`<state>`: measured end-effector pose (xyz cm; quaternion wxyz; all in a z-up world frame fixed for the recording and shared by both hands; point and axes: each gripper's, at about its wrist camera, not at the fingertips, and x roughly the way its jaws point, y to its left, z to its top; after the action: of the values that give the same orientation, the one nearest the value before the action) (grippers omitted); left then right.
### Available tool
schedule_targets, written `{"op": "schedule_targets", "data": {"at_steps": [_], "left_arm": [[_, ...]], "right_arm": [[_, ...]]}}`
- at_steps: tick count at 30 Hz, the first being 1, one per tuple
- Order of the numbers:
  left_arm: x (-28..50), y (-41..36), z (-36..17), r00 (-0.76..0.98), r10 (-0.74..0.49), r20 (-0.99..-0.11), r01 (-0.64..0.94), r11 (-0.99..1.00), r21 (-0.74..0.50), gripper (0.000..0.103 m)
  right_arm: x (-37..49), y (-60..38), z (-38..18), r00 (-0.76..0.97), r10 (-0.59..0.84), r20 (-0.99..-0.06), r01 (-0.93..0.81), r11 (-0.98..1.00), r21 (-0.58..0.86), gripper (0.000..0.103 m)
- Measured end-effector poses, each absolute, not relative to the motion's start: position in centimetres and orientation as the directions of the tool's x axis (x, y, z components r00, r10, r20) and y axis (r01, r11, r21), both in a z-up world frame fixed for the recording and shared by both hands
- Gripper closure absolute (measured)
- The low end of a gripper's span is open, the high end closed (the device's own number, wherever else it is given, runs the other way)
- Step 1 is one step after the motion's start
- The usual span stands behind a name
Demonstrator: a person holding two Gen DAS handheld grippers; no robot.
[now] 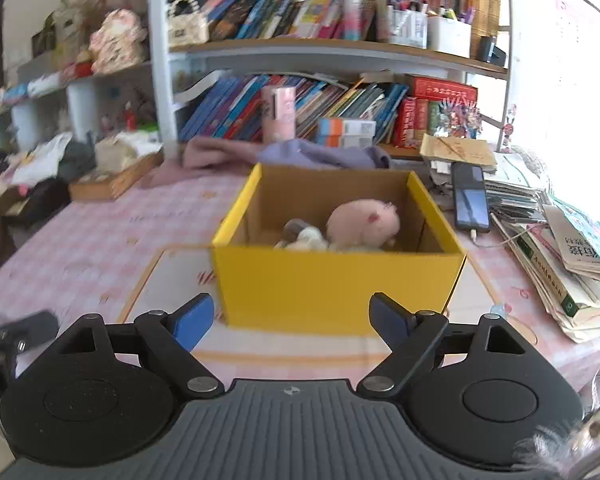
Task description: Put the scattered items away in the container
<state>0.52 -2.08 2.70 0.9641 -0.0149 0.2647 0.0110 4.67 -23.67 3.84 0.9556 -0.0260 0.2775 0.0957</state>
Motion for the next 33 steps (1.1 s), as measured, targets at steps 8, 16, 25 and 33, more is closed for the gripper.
{"op": "schedule_targets", "data": {"at_steps": [8, 16, 25, 33], "left_arm": [[-1.9, -0.4, 1.9, 0.841, 0.026, -0.541, -0.049, 0.998, -0.029, 0.000], [-2.9, 0.4, 1.8, 0.833, 0.028, -0.553, -0.054, 0.998, -0.030, 0.000], [-2.9, 0.6, 1.4, 0.818, 0.019, -0.574, -0.057, 0.997, -0.048, 0.000], [-2.6, 0.2, 0.9, 0.798, 0.020, -0.603, -0.051, 0.998, -0.035, 0.000]], "right_arm": [[0.9, -21.6, 3.1, 0.817, 0.188, -0.545, -0.233, 0.972, -0.014, 0.011], [0.0, -20.7, 2.9, 0.803, 0.197, -0.563, -0.239, 0.971, 0.000, 0.006], [-0.1, -20.2, 2.5, 0.776, 0.199, -0.599, -0.246, 0.969, 0.003, 0.003], [-0.1, -20.7, 1.9, 0.756, 0.181, -0.629, -0.225, 0.974, 0.010, 0.002]]}}
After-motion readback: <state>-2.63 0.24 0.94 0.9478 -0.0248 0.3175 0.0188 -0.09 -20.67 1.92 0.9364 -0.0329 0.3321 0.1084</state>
